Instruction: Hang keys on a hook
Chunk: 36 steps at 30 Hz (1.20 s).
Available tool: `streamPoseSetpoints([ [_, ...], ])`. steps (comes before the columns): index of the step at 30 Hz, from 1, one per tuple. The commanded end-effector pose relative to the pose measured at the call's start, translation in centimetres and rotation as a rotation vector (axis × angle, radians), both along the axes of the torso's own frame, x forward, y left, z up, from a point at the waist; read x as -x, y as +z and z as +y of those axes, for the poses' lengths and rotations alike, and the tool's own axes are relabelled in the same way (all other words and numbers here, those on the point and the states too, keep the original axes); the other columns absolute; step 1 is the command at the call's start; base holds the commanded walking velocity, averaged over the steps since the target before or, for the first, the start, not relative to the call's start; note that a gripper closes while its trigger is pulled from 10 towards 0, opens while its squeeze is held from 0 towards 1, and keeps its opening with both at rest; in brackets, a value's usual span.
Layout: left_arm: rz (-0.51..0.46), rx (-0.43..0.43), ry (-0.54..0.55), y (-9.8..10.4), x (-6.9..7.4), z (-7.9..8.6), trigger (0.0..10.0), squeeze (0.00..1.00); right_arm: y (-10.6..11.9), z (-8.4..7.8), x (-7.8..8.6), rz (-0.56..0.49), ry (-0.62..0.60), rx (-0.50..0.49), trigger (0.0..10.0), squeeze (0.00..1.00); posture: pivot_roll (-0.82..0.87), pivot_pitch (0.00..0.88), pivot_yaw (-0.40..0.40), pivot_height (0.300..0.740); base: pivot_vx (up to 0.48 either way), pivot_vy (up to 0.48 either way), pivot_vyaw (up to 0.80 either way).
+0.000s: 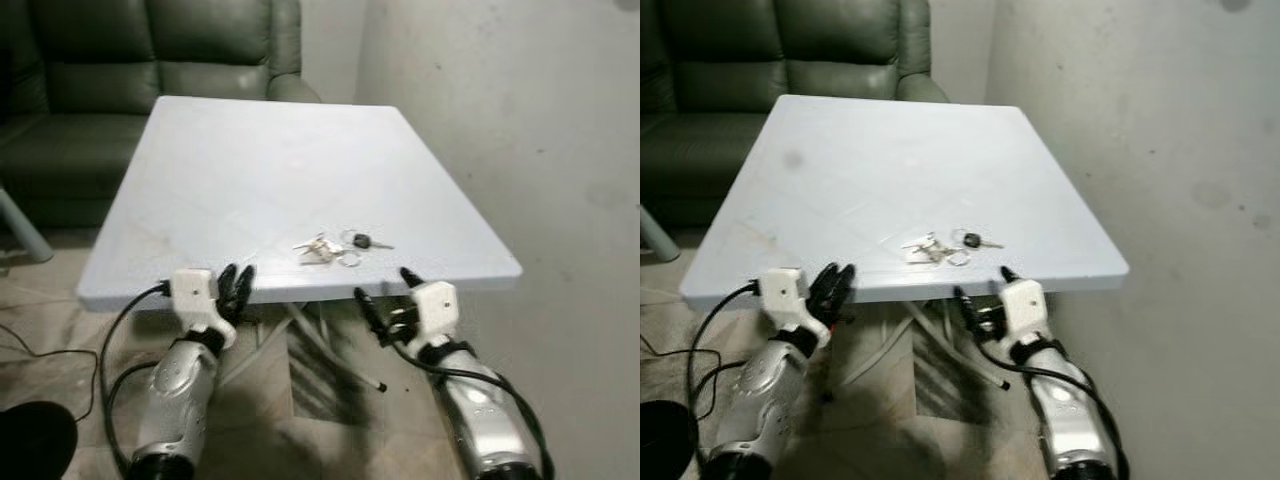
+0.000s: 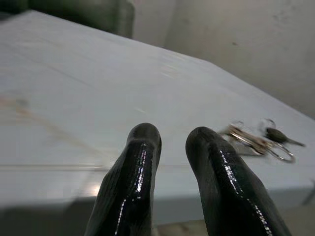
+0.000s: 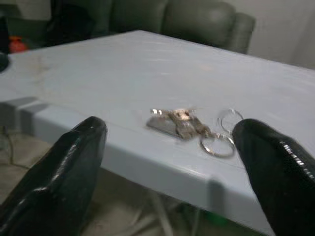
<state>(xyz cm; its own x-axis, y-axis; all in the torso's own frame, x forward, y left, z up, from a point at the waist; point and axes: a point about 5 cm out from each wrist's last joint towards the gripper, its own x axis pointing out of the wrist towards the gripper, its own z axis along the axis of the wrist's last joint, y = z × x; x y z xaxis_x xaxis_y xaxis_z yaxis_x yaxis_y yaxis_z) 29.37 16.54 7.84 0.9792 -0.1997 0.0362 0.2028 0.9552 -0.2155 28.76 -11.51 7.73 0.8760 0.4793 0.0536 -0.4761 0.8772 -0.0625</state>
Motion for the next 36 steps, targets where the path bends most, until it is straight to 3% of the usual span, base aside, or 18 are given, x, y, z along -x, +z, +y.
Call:
streamPoseSetpoints([
  [1,-0.007,0.008,-0.020,0.2,-0.2,-0.9,10.0,0.00,0.3,-0.9,-0.2,-0.012,-0.018,0.011,10.0,0.00,-0.01,0.000,-0.049,0.740,0.000,0.292,0.00],
  [12,-0.011,0.010,-0.018,0.3,-0.2,-0.9,10.0,0.00,0.2,-0.9,-0.1,-0.009,-0.009,0.021,10.0,0.00,-0.01,0.000,-0.052,0.740,0.295,0.281,0.00],
  [25,-0.013,-0.008,-0.013,0.2,-0.1,-1.1,10.0,0.00,0.1,-0.9,0.2,-0.001,0.006,0.025,10.0,0.00,-0.01,0.000,-0.058,0.740,0.433,0.000,0.00],
  [36,-0.049,-0.048,-0.058,0.5,0.1,-2.4,10.0,0.00,0.1,-1.5,-0.1,0.000,0.027,0.077,10.0,0.00,0.00,0.000,-0.071,0.740,0.000,0.000,0.00],
])
